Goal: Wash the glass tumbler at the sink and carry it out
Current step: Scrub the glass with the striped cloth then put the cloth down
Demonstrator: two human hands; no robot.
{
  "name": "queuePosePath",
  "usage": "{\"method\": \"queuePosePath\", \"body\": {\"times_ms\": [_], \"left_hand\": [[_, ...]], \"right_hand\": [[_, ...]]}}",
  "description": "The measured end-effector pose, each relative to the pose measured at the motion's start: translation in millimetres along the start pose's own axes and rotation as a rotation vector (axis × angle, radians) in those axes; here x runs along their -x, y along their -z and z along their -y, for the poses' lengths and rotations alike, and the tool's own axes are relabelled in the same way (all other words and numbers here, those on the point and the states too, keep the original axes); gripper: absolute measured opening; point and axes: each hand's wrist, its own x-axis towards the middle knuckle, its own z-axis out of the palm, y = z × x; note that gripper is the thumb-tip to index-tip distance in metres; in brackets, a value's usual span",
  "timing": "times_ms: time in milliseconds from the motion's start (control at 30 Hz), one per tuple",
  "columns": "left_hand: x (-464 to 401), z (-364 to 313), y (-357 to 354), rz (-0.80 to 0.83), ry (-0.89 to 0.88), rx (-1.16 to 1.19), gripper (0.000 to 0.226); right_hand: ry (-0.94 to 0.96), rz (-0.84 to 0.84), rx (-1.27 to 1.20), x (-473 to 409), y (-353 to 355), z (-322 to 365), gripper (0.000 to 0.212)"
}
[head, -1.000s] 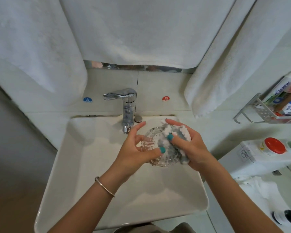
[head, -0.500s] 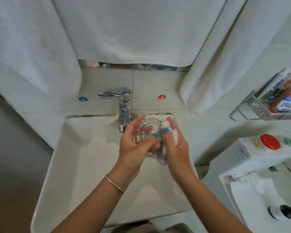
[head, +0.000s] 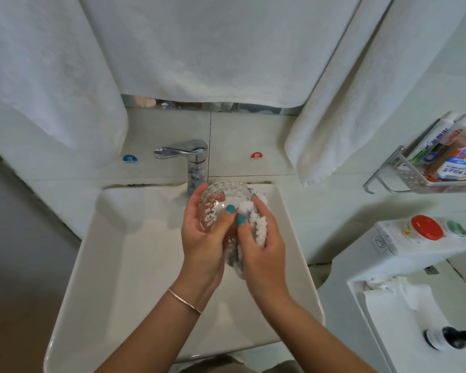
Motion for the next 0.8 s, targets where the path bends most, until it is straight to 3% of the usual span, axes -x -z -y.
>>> {"method": "queuePosePath", "body": {"times_ms": [133,300,367,500,633,800], "left_hand": [[7.2,-5.0,9.6,0.063,0.018,-0.186,0.066],[-5.4,-29.1,16.6,0.195,0.285,-0.34,0.057],[-6.0,-28.2,13.2,0.23,0.298,-0.331,0.053],[-4.9,-12.4,0.6,0.038,0.168,-0.226,0.045],[2.4,13.0,2.3,-0.166,0.08,-0.151,0.048],[29.4,29.9,-2.8,-0.122,0.004,-0.198,0.031]], "right_hand": [[-0.012,0.007,0.011,-31.6,15.0,6.0,0.026],[0.0,0.444,0.159,-62.1,54.5,25.2,0.031],[0.002,0.5,0.176,-66.2,56.7,28.5,0.033],[-0.056,0.172,0.001,-37.8,28.9,4.0,0.037],[-0.079,0.044,-0.026,2.0,8.3,-22.4,0.053],[-0.093,-0.022,-0.11,-29.0,26.2,-4.2,0.035]]}}
